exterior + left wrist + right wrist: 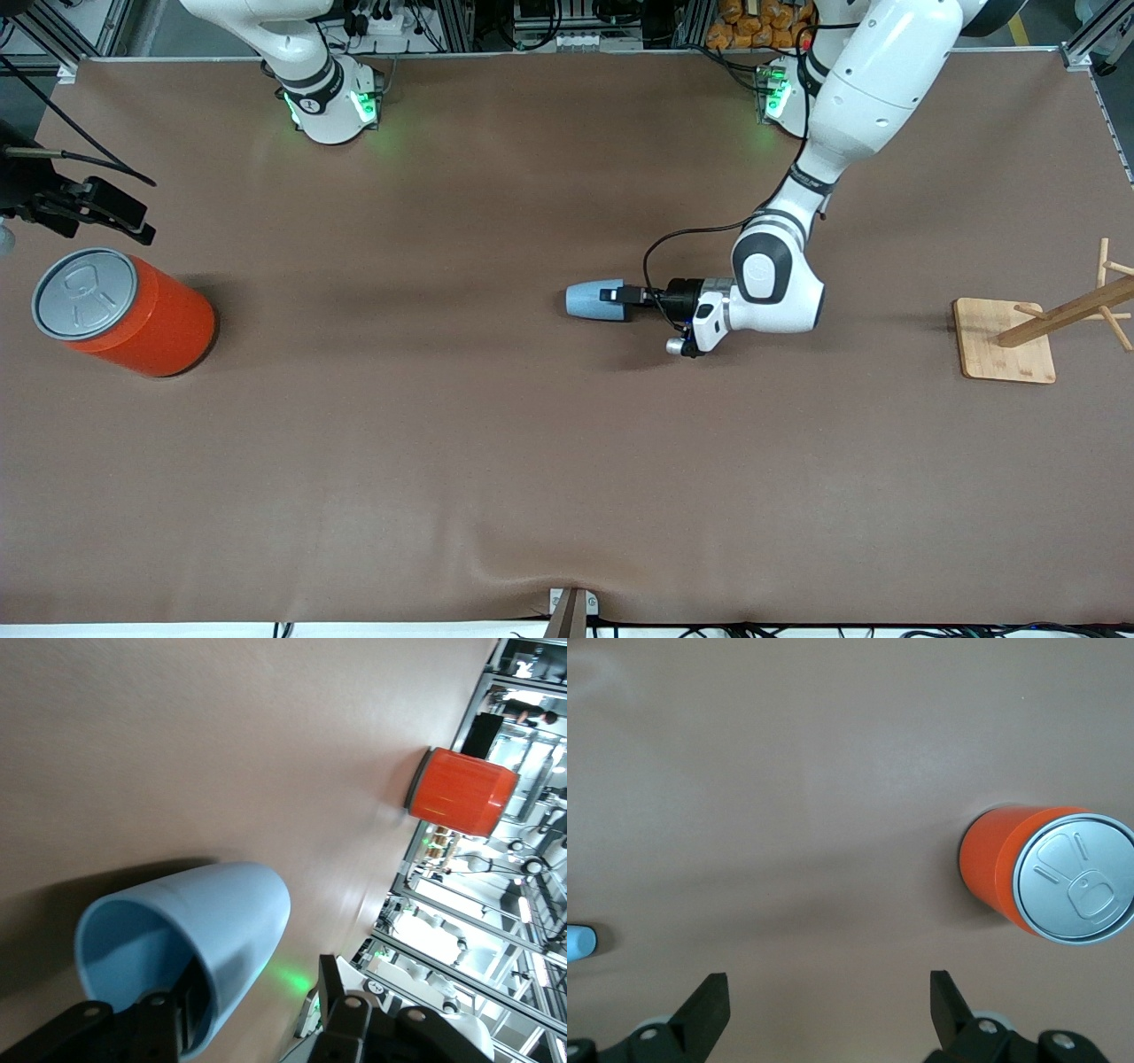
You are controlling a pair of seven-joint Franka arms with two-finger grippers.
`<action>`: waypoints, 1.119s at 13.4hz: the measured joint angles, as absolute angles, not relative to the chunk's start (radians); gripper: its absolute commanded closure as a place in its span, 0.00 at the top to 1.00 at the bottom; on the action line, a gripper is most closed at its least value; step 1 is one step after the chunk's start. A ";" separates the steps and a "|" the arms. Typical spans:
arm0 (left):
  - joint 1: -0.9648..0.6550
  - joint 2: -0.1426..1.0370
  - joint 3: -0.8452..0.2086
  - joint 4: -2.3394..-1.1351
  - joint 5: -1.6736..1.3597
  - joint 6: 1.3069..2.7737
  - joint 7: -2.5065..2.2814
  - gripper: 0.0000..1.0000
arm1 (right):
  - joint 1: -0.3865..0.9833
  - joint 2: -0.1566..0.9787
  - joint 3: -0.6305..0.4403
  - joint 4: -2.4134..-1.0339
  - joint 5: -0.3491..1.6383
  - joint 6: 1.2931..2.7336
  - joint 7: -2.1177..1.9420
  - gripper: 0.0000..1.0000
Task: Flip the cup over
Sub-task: 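Hold the cup with the left gripper while the right gripper withdraws, then carry the cup with the left gripper toward the wooden stand, turning it upright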
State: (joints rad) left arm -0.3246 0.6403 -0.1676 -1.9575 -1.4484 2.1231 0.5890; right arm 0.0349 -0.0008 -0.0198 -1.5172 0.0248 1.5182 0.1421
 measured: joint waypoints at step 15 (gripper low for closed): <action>-0.203 0.349 -0.138 -1.858 -1.073 2.139 0.069 0.00 | 0.041 0.004 -0.015 -1.472 0.026 1.513 0.142 1.00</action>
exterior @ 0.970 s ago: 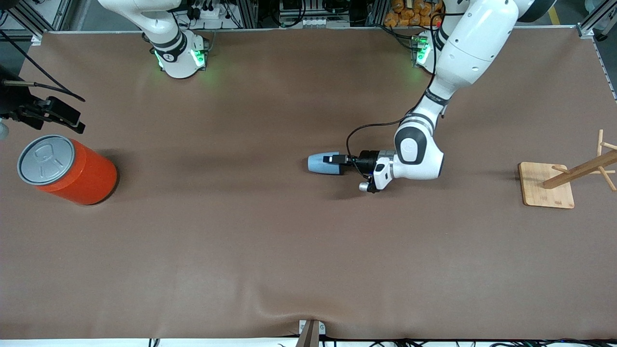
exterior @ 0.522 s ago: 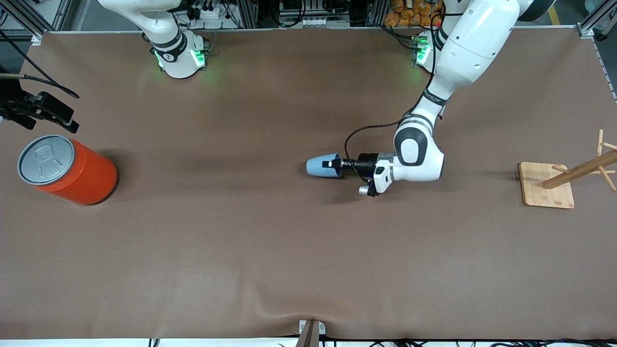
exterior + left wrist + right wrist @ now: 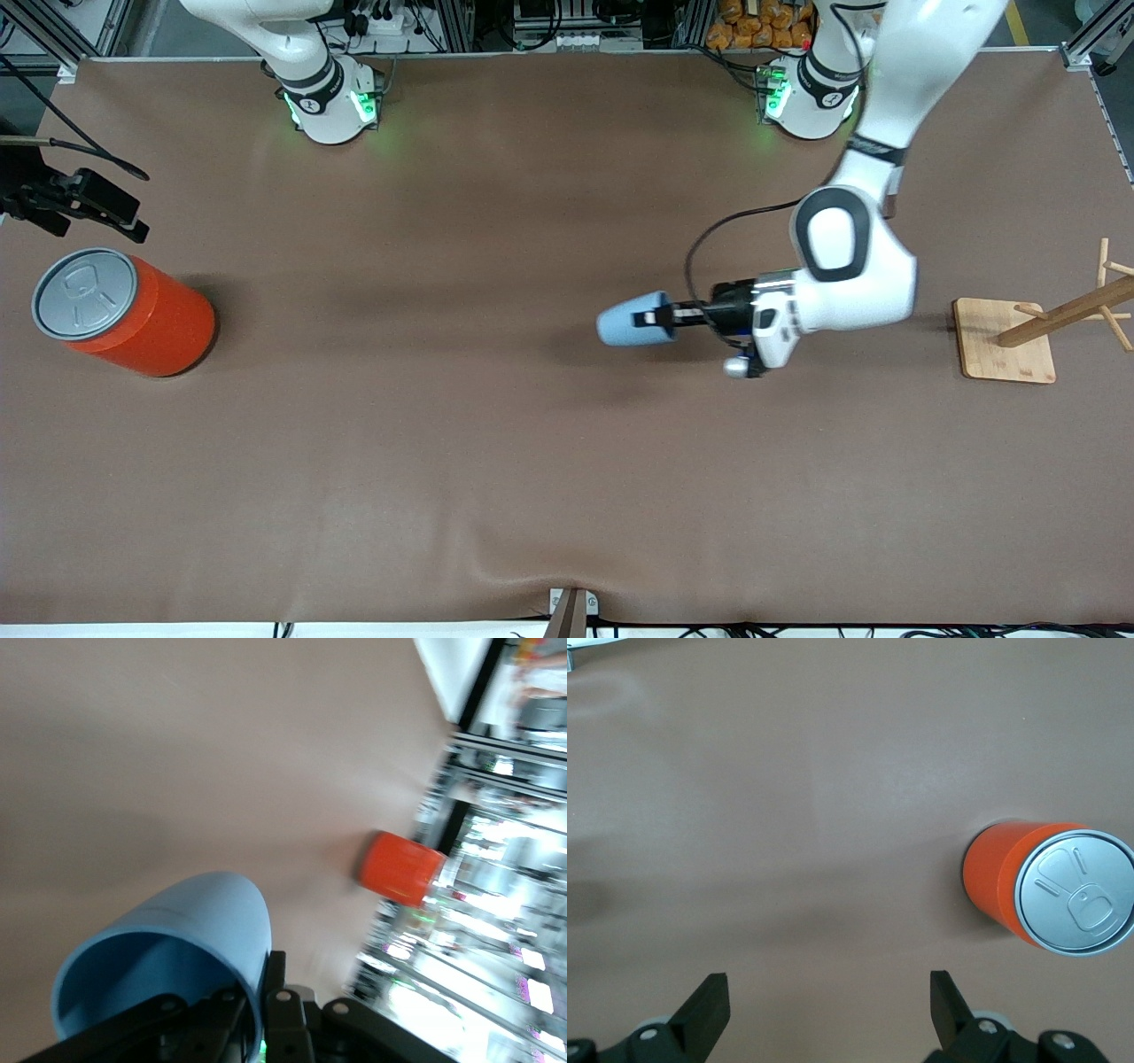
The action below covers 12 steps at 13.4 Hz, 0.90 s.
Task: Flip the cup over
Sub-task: 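Carry the cup with the left gripper toward the wooden stand, turning it upright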
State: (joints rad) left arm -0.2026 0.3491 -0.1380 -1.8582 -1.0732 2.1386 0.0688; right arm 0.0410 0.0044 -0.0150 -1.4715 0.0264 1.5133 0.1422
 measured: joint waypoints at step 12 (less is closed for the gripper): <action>0.047 0.402 -0.133 -1.835 -0.017 2.277 -0.083 0.00 | 0.047 0.004 -0.005 -1.470 0.011 1.435 0.142 1.00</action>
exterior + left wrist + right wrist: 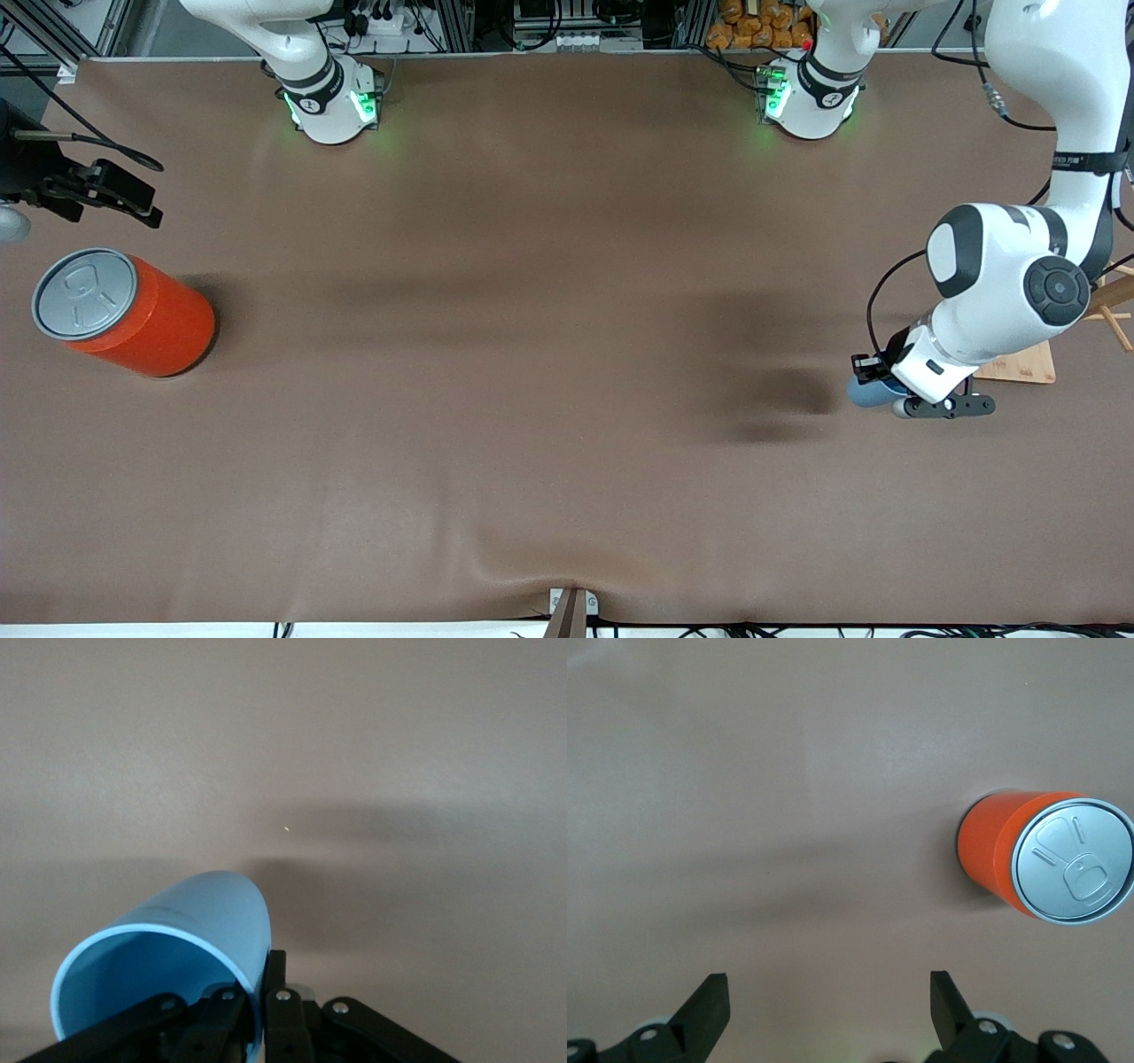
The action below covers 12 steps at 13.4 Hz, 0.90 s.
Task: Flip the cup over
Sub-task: 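Carry the cup with the left gripper toward the wooden stand, turning it upright, then lower the cup upright onto the table and open the left gripper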
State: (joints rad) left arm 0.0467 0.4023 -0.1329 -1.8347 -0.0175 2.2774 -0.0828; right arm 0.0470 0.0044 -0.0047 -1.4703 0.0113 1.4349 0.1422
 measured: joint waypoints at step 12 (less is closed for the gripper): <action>0.044 0.559 -0.145 -1.755 0.074 2.393 -0.120 1.00 | 0.043 0.004 -0.006 -1.470 0.009 1.434 0.142 1.00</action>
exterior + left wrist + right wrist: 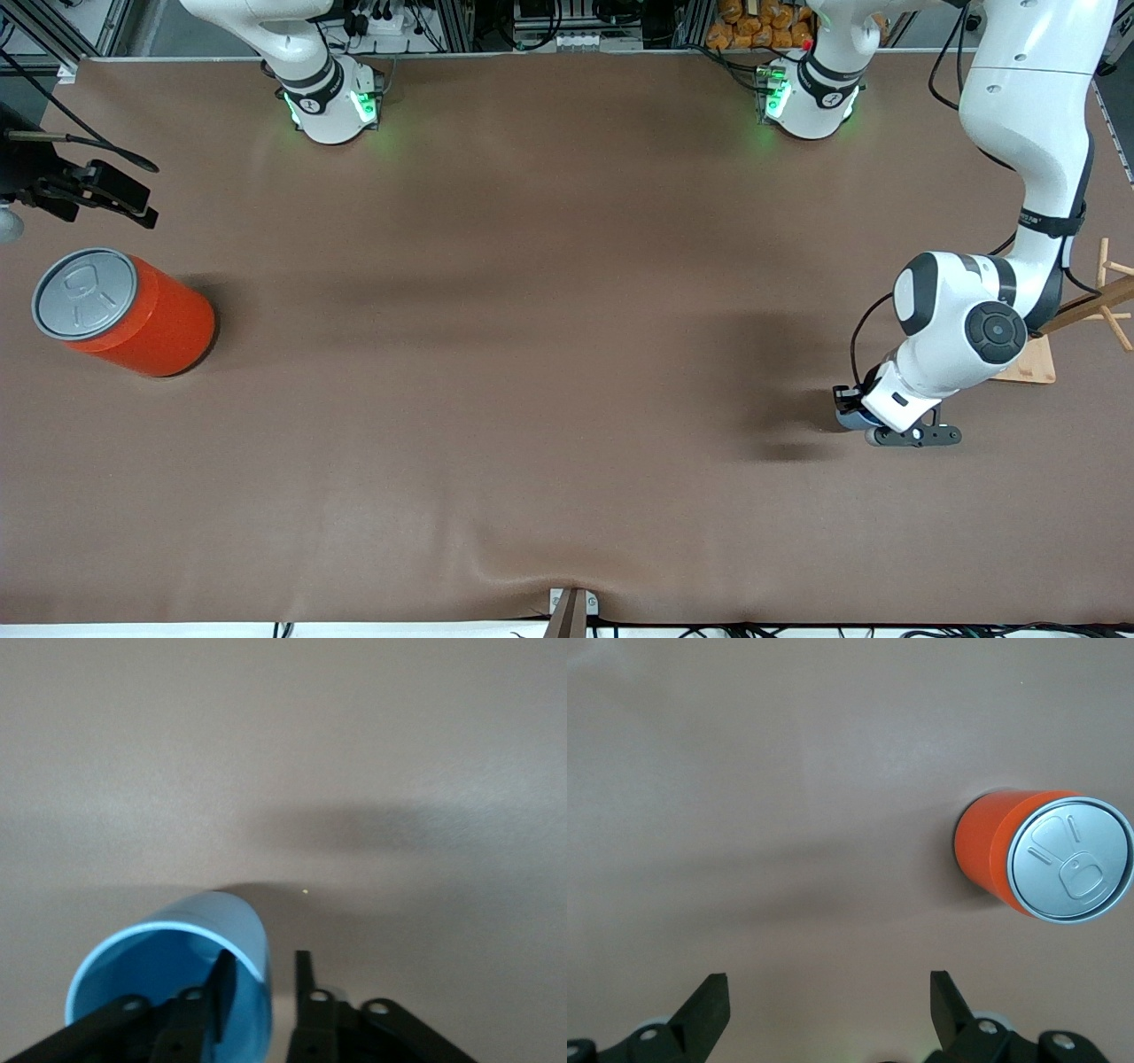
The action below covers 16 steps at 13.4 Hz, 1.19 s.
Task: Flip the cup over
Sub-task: 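Lower the cup upright onto the table and open the left gripper, then raise the left gripper up away from the upright cup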
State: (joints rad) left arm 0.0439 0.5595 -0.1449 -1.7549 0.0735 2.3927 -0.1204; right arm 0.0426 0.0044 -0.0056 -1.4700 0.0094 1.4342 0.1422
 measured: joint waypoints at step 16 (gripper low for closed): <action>0.051 0.110 -0.192 -1.543 0.073 1.763 -0.073 1.00 | 0.044 0.004 -0.005 -1.468 0.009 1.431 0.116 1.00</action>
State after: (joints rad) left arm 0.0512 0.1104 -0.1916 -1.5428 0.0734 1.7631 -0.0726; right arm 0.0437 0.0044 -0.0049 -1.4679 0.0094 1.4309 0.1164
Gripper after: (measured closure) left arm 0.000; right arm 0.000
